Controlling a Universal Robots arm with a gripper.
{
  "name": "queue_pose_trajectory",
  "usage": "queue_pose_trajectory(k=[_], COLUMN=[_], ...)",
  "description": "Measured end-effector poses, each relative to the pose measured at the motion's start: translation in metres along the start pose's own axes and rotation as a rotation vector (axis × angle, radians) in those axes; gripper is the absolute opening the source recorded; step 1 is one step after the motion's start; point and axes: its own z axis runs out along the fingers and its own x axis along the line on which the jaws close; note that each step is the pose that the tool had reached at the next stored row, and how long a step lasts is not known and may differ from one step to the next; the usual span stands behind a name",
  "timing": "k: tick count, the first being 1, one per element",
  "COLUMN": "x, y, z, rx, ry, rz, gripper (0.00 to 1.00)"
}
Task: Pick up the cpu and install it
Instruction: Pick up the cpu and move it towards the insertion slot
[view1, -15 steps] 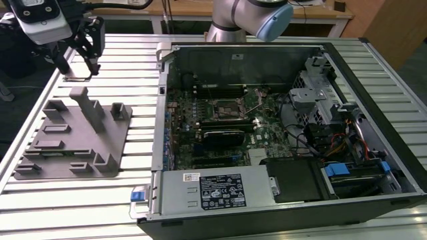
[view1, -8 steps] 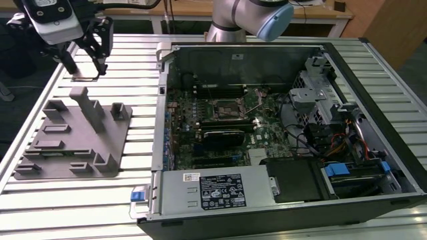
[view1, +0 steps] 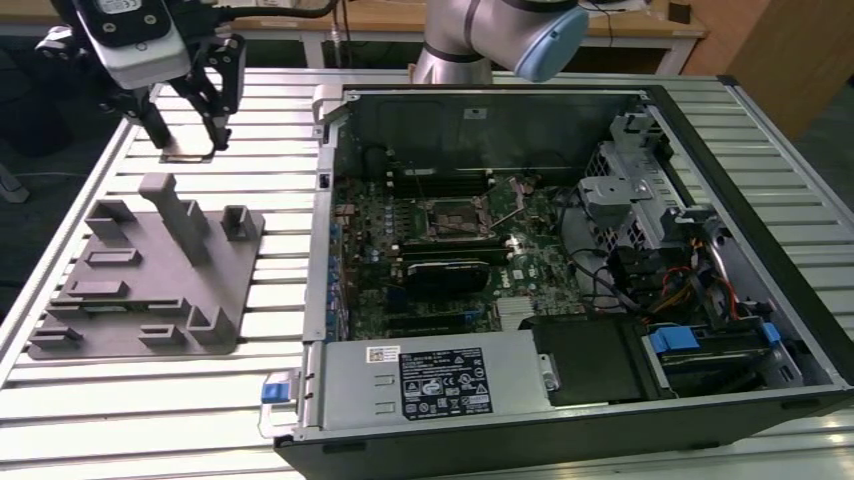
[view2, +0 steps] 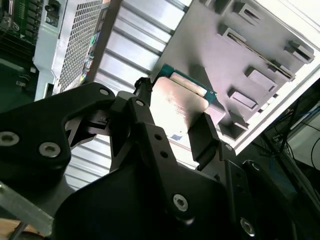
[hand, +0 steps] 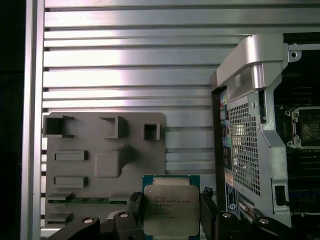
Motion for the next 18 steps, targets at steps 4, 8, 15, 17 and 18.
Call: queue_pose_trajectory(k=[4,8,15,17,18], x=[-0.0089,-0.0181,-0.0335,-0.0377,-0.0398], y=[0.0003,0.0006,0.0011,0.0013,0.0014], z=[0.0000,0.0000,-0.0001,-0.0001,-0.0001], rx=[0.0000,-0.0001,0.0000,0.0000,0.0000], ry=[0.0000,-0.0001,0.0000,0.0000,0.0000], rz=[0.000,0.000,0.000,0.000,0.000], gripper=[0.54,0.54,0.54,0.54,0.54])
